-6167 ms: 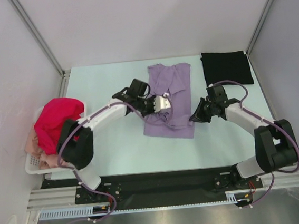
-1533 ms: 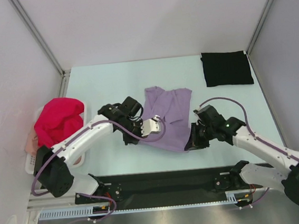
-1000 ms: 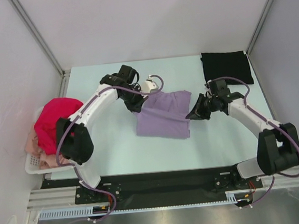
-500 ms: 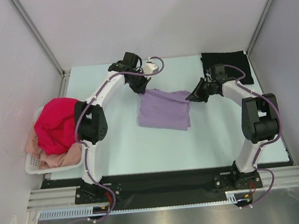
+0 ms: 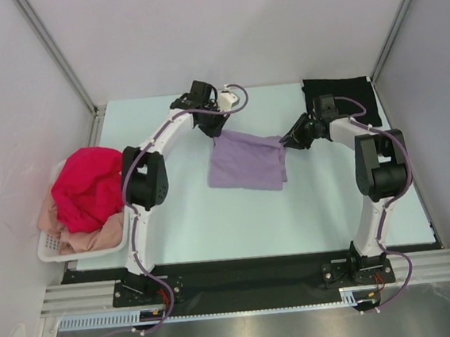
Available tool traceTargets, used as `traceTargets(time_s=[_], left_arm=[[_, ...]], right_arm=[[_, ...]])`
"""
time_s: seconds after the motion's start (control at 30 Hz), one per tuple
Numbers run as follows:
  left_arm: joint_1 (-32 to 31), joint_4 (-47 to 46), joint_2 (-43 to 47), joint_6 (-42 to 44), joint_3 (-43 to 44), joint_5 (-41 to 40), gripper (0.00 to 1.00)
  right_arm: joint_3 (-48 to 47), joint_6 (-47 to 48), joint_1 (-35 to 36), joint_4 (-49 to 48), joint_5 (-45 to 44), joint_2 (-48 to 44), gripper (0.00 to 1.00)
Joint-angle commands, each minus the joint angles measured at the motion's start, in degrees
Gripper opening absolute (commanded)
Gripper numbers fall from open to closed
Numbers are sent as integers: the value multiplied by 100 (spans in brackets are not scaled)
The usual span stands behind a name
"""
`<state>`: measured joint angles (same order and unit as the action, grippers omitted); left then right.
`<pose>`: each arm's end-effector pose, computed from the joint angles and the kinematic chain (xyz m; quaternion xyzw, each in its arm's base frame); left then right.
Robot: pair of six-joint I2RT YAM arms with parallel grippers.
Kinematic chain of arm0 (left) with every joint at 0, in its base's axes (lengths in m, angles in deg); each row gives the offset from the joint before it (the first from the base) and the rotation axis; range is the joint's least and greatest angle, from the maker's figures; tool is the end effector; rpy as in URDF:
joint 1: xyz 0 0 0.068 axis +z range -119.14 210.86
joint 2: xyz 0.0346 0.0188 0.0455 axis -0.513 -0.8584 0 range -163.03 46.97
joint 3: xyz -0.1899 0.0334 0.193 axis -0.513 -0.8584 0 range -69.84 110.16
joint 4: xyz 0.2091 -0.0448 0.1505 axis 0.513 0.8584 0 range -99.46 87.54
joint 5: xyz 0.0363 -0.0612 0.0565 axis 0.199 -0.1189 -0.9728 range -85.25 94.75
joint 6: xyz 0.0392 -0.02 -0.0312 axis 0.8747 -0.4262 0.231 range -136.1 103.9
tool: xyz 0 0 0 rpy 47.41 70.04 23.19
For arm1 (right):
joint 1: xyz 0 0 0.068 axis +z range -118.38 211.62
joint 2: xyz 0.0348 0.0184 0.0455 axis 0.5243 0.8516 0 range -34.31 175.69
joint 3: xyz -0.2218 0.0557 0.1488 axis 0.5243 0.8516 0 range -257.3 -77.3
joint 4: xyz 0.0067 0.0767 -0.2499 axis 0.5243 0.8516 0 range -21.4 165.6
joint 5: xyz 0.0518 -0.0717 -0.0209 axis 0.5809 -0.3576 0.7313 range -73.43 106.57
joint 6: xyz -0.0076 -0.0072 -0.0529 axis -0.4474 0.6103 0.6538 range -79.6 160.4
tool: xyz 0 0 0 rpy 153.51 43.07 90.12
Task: Fold and stack the t-shirts
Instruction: Fold the tshirt
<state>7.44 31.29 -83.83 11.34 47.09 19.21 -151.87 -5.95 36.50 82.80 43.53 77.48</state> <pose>0.4622 -0.2099 0.2244 0.4404 0.8371 -0.1093 0.3054 0.4123 0.0514 0.1755 0.2530 0.8857 0.3373 0.1945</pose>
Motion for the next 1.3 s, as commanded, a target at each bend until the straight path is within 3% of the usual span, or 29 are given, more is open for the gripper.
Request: traceTargets(time_s=[0.0,0.03,0.1,0.17,0.3,0.5,0.7,0.9,1.13,1.27], left_arm=[[153,-873,-208,-484,340,-819,45],[153,-1024,-287,-564,375,-978,64],[162,-1218,-516,-722,672,-1417,72],[188,-1166,-621,-784,954,-1709,74],[338,-1122,-246,-1161,842,-1491,75],[452,-1236,406,-1083,-827,56,65],[452,-1026,-129,-1407,-452,171,67],[452,-963,-516,-1636,234,276,66],[444,-885,-727,-1856,331,952,62],[452,-849,-745,-1909,358,1164,48]], right_arm=[[-339,-208,-233,-444,-551,333,39],[-400,-217,-277,-531,-552,413,48],[-611,-235,-383,-628,-604,546,50],[-682,-60,-436,-594,-883,432,50],[-289,871,-147,-436,-1438,-296,48],[372,1699,460,-365,-1580,-852,44],[-136,2042,812,-163,-1913,-272,52],[-716,2138,847,-83,-2327,229,52],[-805,2130,812,-426,-2134,545,40],[-823,2235,777,-523,-2072,581,13]])
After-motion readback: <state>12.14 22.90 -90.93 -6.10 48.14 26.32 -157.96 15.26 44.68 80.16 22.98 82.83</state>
